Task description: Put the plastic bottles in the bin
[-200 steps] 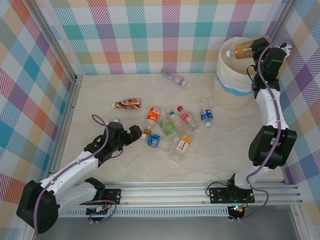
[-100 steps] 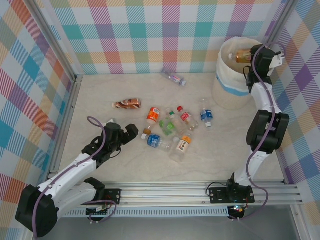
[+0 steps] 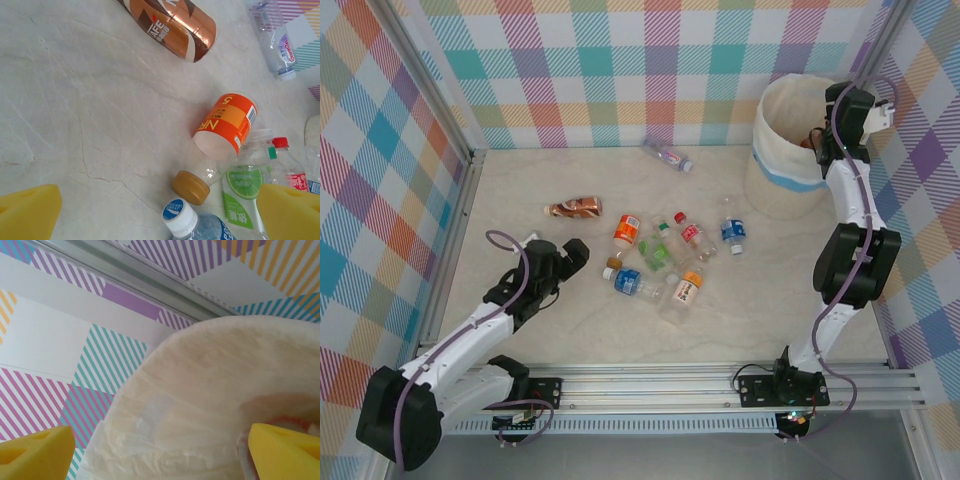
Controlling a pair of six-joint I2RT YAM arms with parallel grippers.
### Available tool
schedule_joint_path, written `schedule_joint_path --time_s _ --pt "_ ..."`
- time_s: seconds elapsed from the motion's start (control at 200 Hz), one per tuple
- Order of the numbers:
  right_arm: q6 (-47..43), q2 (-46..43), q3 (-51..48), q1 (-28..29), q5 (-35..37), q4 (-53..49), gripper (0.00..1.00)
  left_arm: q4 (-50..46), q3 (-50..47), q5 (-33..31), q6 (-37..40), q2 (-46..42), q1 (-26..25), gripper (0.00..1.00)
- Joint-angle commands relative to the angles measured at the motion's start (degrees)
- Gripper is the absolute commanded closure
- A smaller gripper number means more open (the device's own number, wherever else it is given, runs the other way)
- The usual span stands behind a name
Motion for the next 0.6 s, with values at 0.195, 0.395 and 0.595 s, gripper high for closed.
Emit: schedule_joint_path --time_s 0.195,0.395,0.595 --pt "0.0 -12.5 -10.1 0.4 -6.1 5.8 0.08 1.8 8.3 4.5 1.3 10.2 5.1 0.00" --pt "-0.4 -18.3 -15.4 0.4 -14.0 7.9 0.05 5.1 14.6 4.7 -4.0 19.5 9.0 0.00" --pt "-6.5 -23.9 -19.6 0.9 -26.6 6.1 0.00 1.4 25.1 2.8 -10.8 30.7 12.4 0.00"
